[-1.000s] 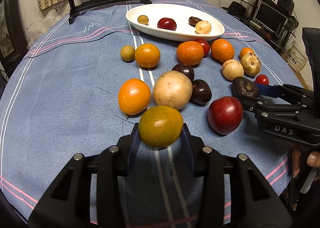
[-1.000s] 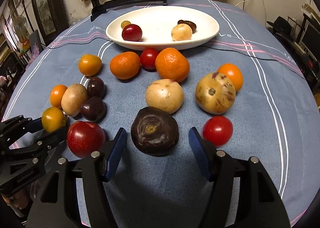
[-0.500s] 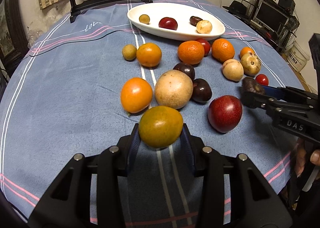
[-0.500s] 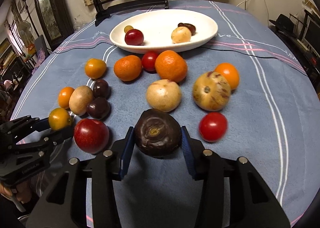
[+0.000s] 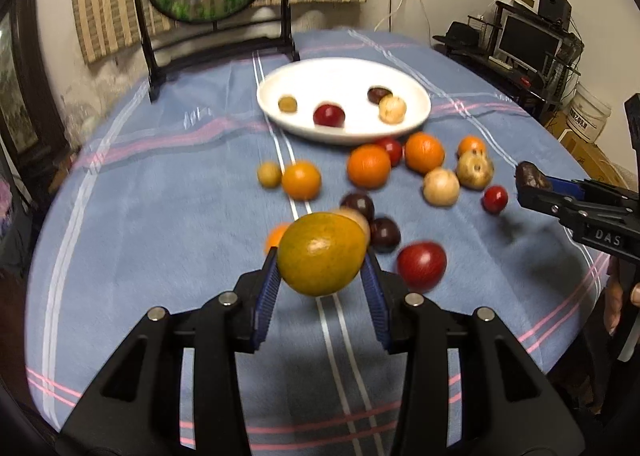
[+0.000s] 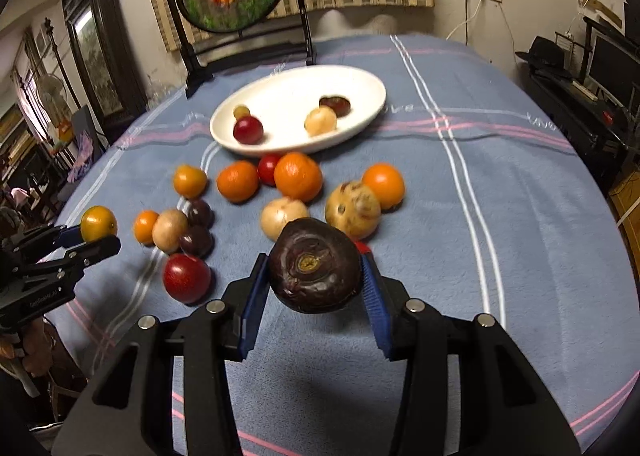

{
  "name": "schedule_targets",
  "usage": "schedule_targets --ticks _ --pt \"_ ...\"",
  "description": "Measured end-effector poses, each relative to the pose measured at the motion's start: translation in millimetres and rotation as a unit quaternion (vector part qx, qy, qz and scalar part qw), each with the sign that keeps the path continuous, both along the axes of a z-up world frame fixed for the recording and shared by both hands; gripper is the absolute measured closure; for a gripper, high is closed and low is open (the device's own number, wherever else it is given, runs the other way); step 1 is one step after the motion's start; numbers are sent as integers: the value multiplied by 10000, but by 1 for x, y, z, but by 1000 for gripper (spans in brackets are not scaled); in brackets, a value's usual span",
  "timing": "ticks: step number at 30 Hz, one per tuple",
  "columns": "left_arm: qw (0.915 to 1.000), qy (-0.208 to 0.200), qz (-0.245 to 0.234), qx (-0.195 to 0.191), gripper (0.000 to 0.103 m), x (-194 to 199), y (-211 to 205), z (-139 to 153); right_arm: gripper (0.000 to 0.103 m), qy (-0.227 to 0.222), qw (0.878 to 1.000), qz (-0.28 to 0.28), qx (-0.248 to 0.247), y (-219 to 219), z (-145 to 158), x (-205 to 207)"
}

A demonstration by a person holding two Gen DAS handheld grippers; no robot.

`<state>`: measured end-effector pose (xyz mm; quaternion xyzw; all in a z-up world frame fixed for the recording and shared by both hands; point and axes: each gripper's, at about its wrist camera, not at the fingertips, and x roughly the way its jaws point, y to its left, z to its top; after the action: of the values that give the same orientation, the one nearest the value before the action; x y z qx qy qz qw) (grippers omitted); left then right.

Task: Organize fruits
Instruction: 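Carry both held fruits over the white plate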

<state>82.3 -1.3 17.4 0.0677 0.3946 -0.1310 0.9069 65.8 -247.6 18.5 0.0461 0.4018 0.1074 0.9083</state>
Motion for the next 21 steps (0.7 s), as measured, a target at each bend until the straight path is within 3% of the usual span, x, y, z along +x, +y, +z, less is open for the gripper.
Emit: schedule_targets --ticks 8,21 --pt "9993 -332 -113 120 62 31 -7 39 57 -301 9995 57 -9 -4 23 20" --pt "9998 -157 56 55 62 127 -26 42 57 -441 9989 98 -99 9 38 105"
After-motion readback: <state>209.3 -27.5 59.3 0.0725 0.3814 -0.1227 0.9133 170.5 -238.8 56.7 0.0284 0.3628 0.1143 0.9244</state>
